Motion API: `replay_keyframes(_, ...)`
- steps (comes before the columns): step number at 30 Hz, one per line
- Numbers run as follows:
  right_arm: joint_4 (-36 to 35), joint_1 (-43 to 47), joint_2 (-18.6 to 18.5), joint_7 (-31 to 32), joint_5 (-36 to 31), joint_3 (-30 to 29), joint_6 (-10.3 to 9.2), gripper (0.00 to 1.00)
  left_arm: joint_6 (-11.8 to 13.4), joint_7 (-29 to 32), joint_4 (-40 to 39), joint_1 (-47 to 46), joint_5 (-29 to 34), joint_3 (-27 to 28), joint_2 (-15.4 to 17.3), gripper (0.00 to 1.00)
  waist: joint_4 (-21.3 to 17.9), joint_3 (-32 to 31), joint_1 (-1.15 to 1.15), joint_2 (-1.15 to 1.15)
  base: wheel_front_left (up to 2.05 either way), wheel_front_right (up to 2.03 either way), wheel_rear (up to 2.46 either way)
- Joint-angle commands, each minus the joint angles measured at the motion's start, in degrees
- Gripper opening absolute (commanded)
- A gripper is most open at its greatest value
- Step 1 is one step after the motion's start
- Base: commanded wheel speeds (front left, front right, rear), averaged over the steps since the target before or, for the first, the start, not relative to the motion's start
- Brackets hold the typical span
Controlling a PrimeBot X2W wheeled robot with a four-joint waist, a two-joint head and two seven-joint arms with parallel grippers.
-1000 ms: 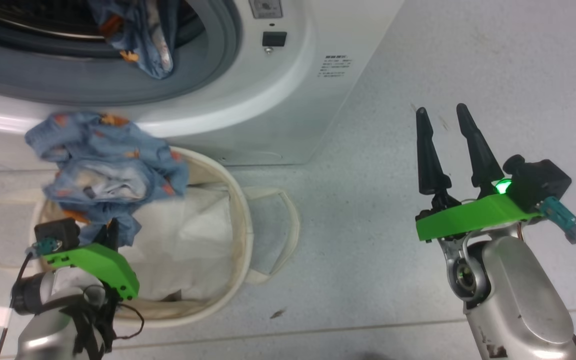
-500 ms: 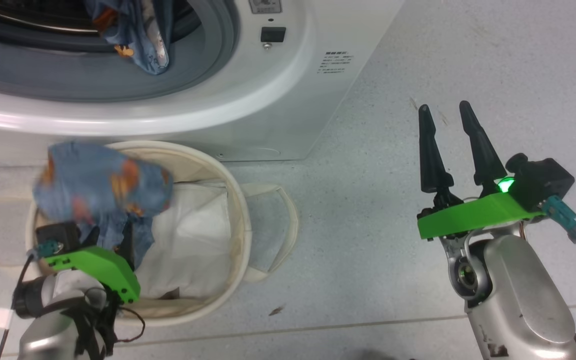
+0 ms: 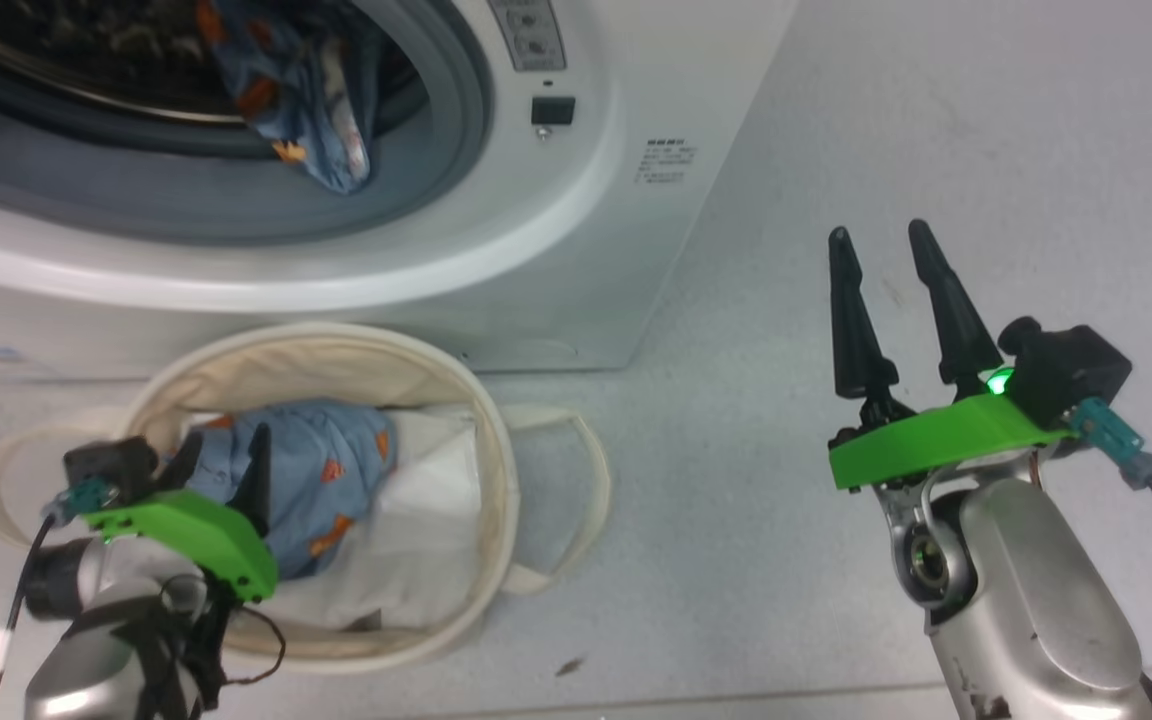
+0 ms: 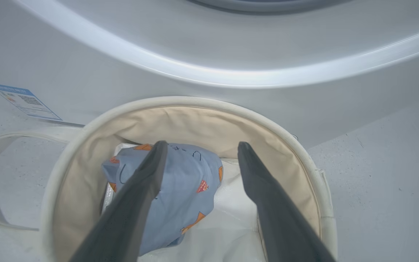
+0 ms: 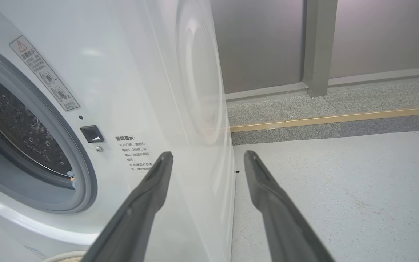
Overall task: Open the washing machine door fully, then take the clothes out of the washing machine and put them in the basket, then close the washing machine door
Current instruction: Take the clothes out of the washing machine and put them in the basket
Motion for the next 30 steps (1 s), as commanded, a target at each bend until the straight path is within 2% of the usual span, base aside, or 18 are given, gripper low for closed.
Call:
replay_keyframes(1, -1.4, 0.4, 0.6, -0.7, 0.3, 1.2, 0.00, 1.00, 0.2, -0.7, -1.7, 1.0, 0.6, 2.2, 2.6, 1.00, 0.4, -1.4, 0.00, 0.00, 0.00, 0.00, 0.00)
replay_keyframes(8, 0.2, 2.1, 0.6, -0.7, 1.3, 2.2, 0.00, 1.00, 1.4, -0.7, -12.6, 6.1, 4.7, 10.0, 4.6, 1.00, 1.6, -5.9, 0.00, 0.00, 0.00, 0.00, 0.00)
replay_keyframes(9, 0.6, 2.6, 0.6, -0.7, 1.8, 2.5, 0.00, 1.00, 1.4, -0.7, -15.8, 7.7, 5.9, 12.3, 5.1, 1.00, 1.6, -7.3, 0.00, 0.00, 0.00, 0.00, 0.00)
replay_keyframes(17, 1.3, 4.3, 0.6, -0.7, 3.1, 3.8, 0.00, 1.00, 1.2, -0.7, -29.2, 14.6, 9.9, 20.8, 7.1, 1.00, 0.8, -11.3, 0.00, 0.00, 0.00, 0.00, 0.00)
replay_keyframes(25, 2.6, 5.9, 0.6, -0.7, 3.0, 4.7, 0.00, 1.00, 1.8, -0.8, -38.4, 22.1, 10.9, 24.6, 7.3, 1.00, 0.2, -14.6, 0.00, 0.00, 0.00, 0.00, 0.00)
replay_keyframes(30, 3.3, 6.3, 0.6, -0.7, 2.9, 5.8, 0.00, 1.00, 2.6, -0.6, -42.0, 26.7, 10.9, 25.1, 6.9, 1.00, -0.5, -16.1, 0.00, 0.00, 0.00, 0.00, 0.00)
